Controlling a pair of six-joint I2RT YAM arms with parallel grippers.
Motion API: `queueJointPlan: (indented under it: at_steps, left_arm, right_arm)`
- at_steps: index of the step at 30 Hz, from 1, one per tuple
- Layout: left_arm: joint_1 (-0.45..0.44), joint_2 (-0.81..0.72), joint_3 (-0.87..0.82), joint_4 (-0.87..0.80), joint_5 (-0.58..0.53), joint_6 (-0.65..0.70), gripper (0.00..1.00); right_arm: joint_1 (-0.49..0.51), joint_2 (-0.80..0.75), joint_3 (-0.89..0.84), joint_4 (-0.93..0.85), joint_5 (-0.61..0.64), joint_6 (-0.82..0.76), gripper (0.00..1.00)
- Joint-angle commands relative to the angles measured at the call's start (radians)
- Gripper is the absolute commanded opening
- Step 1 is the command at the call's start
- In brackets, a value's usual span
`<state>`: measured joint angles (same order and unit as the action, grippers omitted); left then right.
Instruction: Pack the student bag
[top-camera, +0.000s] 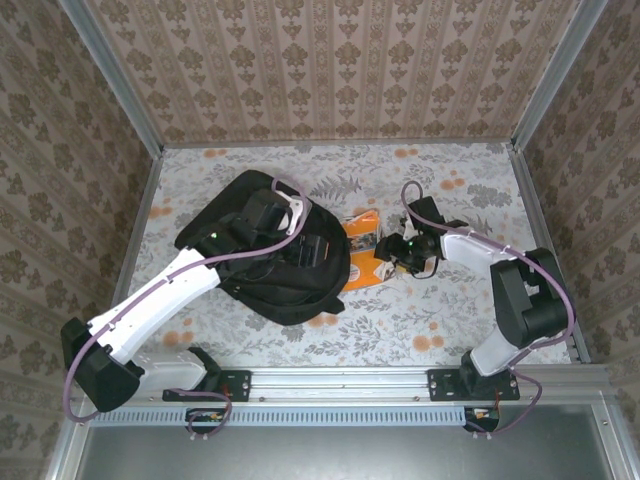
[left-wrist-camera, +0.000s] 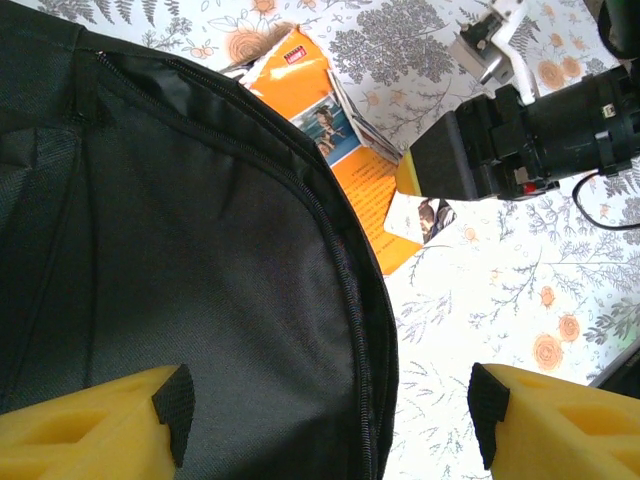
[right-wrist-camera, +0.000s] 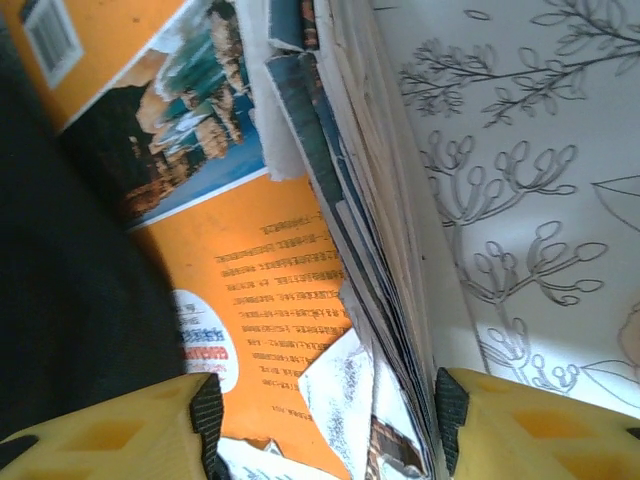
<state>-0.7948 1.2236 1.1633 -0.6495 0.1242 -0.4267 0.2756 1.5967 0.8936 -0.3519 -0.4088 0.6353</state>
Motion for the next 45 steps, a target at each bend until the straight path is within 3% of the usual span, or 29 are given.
queueJointPlan:
  at_steps: [1,8,12,16,22,25,33,45]
  left_arm:
    - [0.006,-0.021,-0.021,0.014,0.015,-0.01,0.75]
    - [0.006,-0.039,-0.043,0.019,0.015,-0.017,0.75]
    - [0.008,-0.042,-0.05,0.022,0.018,-0.022,0.75]
    - [0.008,-0.045,-0.053,0.024,0.023,-0.026,0.75]
    - [0.007,-0.056,-0.058,0.024,0.02,-0.033,0.75]
    - [0.008,-0.064,-0.059,0.02,0.019,-0.034,0.75]
    - [0.006,-0.071,-0.025,-0.004,0.008,-0.034,0.75]
    - [-0.025,0.062,0.034,0.105,0.083,-0.195,0.75]
  right_arm:
    - [0.012,-0.026,0.021,0.044,-0.098,0.049,0.56]
    - [0.009,0.016,-0.003,0.145,-0.186,0.122,0.41]
    - [0.002,0.084,-0.032,0.245,-0.238,0.178,0.24]
    - [0.0,0.147,-0.043,0.312,-0.27,0.206,0.16]
    - [0.001,0.184,-0.035,0.303,-0.272,0.178,0.15]
    - [0.001,0.183,-0.034,0.269,-0.249,0.145,0.0]
    - [-0.023,0.031,-0.079,0.184,-0.135,0.127,0.0]
    - [-0.299,-0.3,-0.275,0.244,-0.208,0.407,0.0]
